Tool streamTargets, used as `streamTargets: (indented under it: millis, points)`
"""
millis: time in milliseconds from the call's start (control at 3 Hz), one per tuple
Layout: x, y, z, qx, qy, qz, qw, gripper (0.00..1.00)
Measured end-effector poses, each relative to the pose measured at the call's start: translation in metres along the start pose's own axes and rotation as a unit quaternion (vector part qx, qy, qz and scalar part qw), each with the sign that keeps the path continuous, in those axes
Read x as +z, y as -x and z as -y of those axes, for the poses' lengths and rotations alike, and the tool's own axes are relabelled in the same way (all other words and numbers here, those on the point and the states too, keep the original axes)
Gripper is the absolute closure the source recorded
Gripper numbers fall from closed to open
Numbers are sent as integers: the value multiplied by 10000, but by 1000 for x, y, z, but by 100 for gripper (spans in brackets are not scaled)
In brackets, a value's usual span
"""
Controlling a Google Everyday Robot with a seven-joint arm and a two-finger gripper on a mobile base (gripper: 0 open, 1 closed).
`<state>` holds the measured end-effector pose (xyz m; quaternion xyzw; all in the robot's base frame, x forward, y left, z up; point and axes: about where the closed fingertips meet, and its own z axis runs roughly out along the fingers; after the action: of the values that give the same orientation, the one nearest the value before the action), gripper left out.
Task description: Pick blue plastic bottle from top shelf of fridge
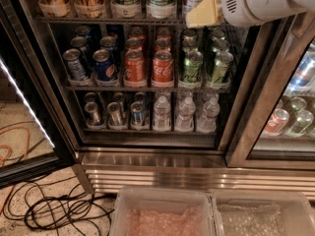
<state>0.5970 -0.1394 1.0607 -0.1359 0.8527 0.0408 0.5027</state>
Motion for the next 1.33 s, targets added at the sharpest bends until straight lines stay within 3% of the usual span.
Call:
streamTargets:
  millis: [333, 667, 1000, 1333]
  points:
    - [-6, 4, -13, -145, 153, 147, 9997, 31]
    - [3, 9, -25, -248, 116, 306, 9992, 31]
    - [18, 16, -25, -345, -168, 460, 9982, 30]
    - [32, 27, -24, -399, -442, 639, 9962, 36]
